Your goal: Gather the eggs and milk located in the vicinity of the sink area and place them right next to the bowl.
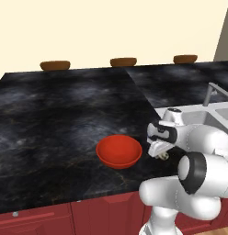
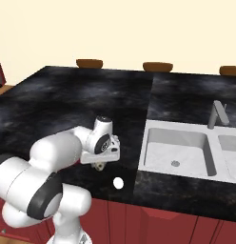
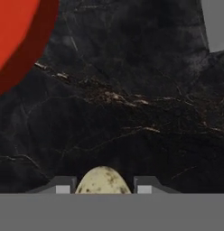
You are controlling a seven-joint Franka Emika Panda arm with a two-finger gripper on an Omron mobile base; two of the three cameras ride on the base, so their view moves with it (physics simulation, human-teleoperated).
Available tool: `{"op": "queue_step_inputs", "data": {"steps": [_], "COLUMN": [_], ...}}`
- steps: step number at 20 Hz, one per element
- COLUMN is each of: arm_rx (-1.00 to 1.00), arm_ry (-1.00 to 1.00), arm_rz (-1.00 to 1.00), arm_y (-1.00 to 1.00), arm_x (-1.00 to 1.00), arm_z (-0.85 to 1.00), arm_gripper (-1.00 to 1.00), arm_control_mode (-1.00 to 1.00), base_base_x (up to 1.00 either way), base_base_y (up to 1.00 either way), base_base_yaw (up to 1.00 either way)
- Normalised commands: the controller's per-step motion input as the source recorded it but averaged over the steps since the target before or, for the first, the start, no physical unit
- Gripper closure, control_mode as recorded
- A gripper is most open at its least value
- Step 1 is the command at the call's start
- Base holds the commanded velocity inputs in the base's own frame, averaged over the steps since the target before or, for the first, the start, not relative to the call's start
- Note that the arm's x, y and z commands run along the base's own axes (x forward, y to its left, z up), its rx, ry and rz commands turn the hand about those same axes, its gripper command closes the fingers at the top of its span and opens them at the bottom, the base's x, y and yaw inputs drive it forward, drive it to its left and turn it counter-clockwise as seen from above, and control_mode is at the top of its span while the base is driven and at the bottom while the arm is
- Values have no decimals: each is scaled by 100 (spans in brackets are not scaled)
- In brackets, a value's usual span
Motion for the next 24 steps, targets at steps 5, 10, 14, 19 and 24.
{"op": "queue_step_inputs", "data": {"steps": [5, 10, 14, 19, 24], "arm_rx": [0, 0, 0, 0, 0], "arm_ry": [-7, -10, -7, -2, -10], "arm_rz": [14, 16, 16, 17, 22], "arm_y": [0, 4, 32, 61, 58], "arm_x": [-44, -35, -19, -5, -10], "arm_z": [58, 67, 67, 53, 46], "arm_gripper": [100, 100, 100, 100, 100], "arm_control_mode": [-100, -100, -100, -100, -100], "base_base_x": [0, 0, 0, 0, 0], "base_base_y": [0, 0, 0, 0, 0], "base_base_yaw": [0, 0, 0, 0, 0]}}
